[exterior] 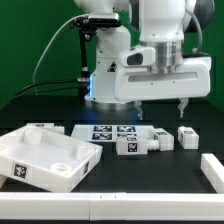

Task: Assemble square table

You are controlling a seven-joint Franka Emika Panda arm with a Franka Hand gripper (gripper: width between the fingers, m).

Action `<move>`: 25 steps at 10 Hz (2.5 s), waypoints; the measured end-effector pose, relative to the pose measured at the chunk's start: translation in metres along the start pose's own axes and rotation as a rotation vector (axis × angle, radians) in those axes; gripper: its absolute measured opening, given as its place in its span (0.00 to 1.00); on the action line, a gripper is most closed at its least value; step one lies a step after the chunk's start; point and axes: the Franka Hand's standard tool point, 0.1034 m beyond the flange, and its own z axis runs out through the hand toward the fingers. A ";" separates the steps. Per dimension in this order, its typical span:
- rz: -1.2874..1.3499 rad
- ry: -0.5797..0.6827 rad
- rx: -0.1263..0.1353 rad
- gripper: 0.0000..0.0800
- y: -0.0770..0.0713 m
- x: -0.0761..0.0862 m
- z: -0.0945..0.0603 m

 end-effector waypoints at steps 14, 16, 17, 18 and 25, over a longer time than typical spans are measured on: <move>-0.035 0.022 0.013 0.81 0.040 0.025 -0.002; -0.057 0.016 0.015 0.81 0.045 0.025 0.000; -0.057 0.018 0.014 0.81 0.045 0.025 0.000; -0.052 0.013 0.014 0.81 0.045 0.024 0.002; 0.765 0.069 0.086 0.81 0.060 0.022 0.011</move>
Offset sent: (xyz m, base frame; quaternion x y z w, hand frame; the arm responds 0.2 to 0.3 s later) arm 0.0000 0.0000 0.0000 0.0000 0.0000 0.0000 1.0000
